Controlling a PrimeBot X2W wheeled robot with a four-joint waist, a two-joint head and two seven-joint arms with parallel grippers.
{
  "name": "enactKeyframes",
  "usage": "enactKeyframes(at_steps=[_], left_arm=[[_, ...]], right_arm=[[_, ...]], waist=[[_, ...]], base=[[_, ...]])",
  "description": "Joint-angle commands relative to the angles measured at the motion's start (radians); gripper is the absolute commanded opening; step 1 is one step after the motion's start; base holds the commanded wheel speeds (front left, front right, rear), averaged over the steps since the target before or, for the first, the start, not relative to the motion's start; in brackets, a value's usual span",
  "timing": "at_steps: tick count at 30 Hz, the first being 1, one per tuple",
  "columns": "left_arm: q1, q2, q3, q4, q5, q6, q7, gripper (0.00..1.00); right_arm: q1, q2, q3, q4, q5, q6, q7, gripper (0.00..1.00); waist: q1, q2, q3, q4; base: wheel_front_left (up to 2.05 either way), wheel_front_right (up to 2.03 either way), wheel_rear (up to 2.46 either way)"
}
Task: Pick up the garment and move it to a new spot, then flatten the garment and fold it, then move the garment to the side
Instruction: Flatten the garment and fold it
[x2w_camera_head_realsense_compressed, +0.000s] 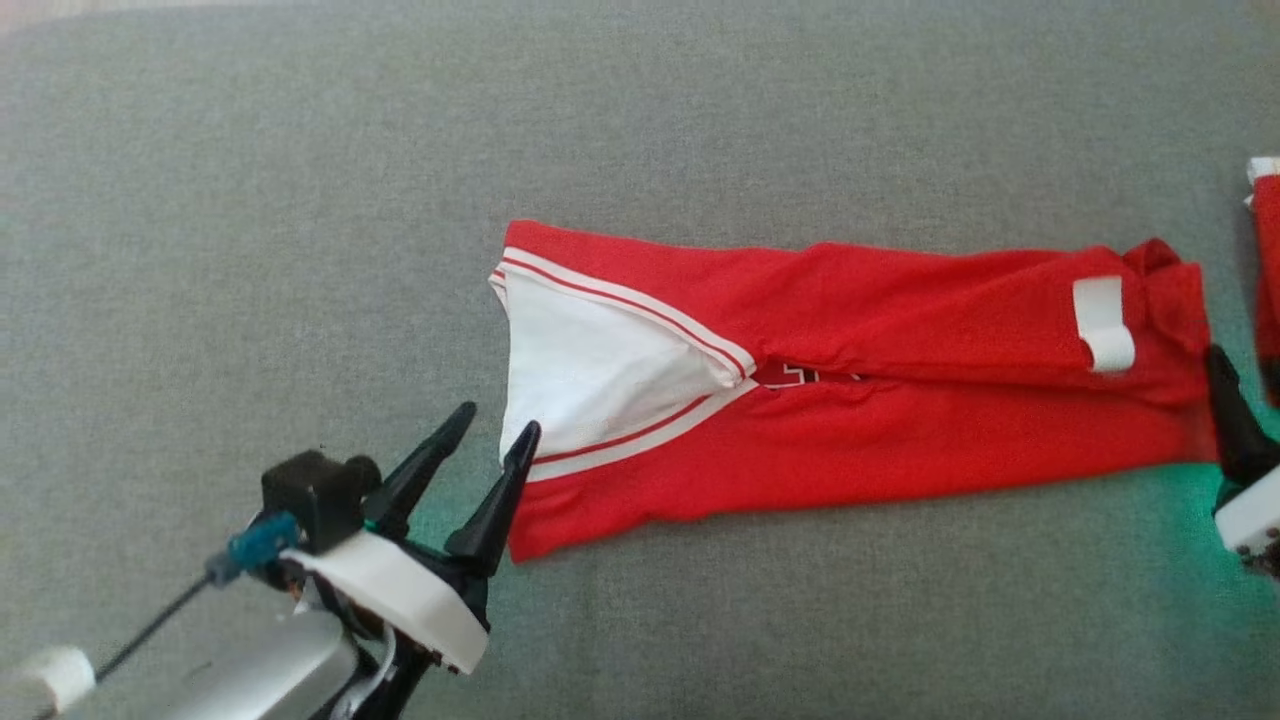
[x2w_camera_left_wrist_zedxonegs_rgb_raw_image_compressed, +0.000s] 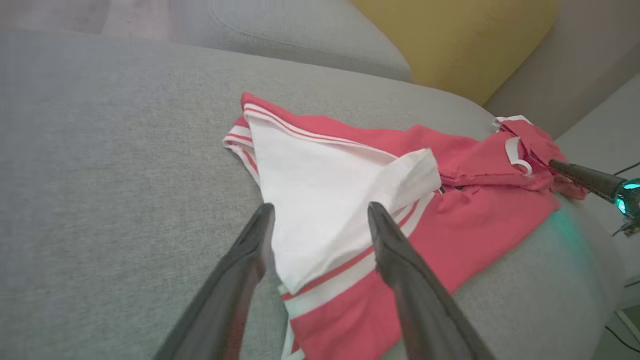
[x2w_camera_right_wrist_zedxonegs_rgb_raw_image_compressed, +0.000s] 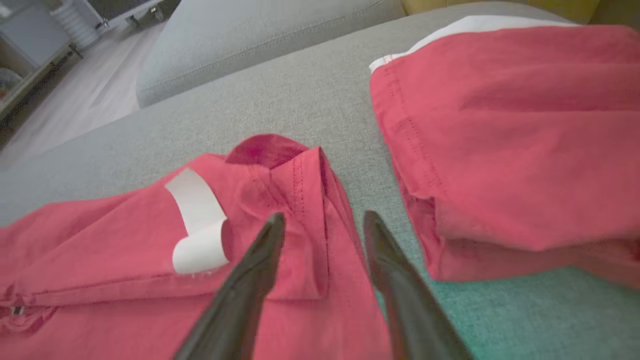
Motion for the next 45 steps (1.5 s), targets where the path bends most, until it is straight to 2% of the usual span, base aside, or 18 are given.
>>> enactKeyframes(at_steps=[1,4,7,10,14,18,26,27,28,29,35,41,45], left_arm=[[-0.003,0.014,0.048,-0.006,0.031,0.030,-0.044,1.00],[0.023,-0.023,0.077,0.015,0.081,0.094,-0.094,1.00],[0.069,-0.083,0.142,0.027,0.140,0.167,-0.111,1.00],[0.131,-0.156,0.236,0.008,0.274,0.218,-0.113,1.00],[0.232,-0.246,0.341,-0.027,0.467,0.261,-0.113,1.00],[0.312,-0.317,0.379,-0.049,0.611,0.251,-0.113,1.00],[0.389,-0.391,0.430,-0.045,0.725,0.184,-0.113,1.00],[0.396,-0.398,0.439,-0.044,0.734,0.175,-0.113,1.00],[0.403,-0.405,0.449,-0.043,0.743,0.166,-0.113,1.00],[0.409,-0.412,0.458,-0.042,0.752,0.157,-0.113,1.00],[0.450,-0.450,0.512,-0.035,0.794,0.113,-0.113,1.00],[0.480,-0.465,0.551,-0.031,0.828,0.067,-0.113,1.00],[0.482,-0.473,0.573,-0.023,0.844,0.040,-0.113,1.00]], right_arm=[[0.040,0.002,-0.017,-0.040,0.000,-0.001,-0.027,1.00],[0.085,0.046,-0.059,-0.064,0.015,-0.001,-0.064,1.00],[0.117,0.082,-0.099,-0.068,0.016,-0.001,-0.093,1.00],[0.119,0.105,-0.134,-0.050,-0.008,-0.001,-0.108,1.00],[0.082,0.126,-0.182,0.008,-0.031,-0.001,-0.097,1.00],[0.039,0.127,-0.233,0.121,-0.074,-0.001,-0.056,1.00],[-0.007,0.128,-0.295,0.294,-0.140,-0.001,0.058,1.00],[-0.008,0.135,-0.297,0.305,-0.140,-0.001,0.083,0.95],[-0.009,0.139,-0.300,0.310,-0.137,-0.001,0.098,0.41],[-0.008,0.142,-0.300,0.308,-0.134,-0.001,0.106,0.00],[0.023,0.132,-0.314,0.246,-0.135,-0.001,0.085,0.00],[0.043,0.049,-0.331,0.176,-0.110,-0.001,0.117,0.00],[0.031,0.037,-0.315,0.084,-0.022,-0.001,0.176,0.00]], waist=[[-0.0001,-0.0001,-0.015,0.005],[-0.0001,-0.0001,-0.036,0.017],[-0.0001,-0.0001,-0.058,0.037],[-0.0001,-0.0001,-0.080,0.062],[-0.0001,-0.0001,-0.108,0.097],[-0.0001,-0.0001,-0.127,0.144],[-0.0001,-0.0001,-0.142,0.210],[-0.0001,-0.0001,-0.144,0.216],[-0.0001,-0.0001,-0.145,0.221],[-0.0001,-0.0001,-0.147,0.224],[-0.0001,-0.0001,-0.170,0.212],[-0.0001,-0.0001,-0.186,0.157],[-0.0001,-0.0001,-0.199,0.129]], base=[[0.00,0.00,0.00],[0.00,0.00,0.00],[0.00,0.00,0.00],[0.00,0.00,0.00],[0.00,0.00,0.00],[0.00,0.00,0.00],[0.00,0.00,0.00],[0.00,0.00,0.00],[0.00,0.00,0.00],[0.00,0.00,0.00],[0.00,0.00,0.00],[0.00,0.00,0.00],[0.00,0.00,0.00]])
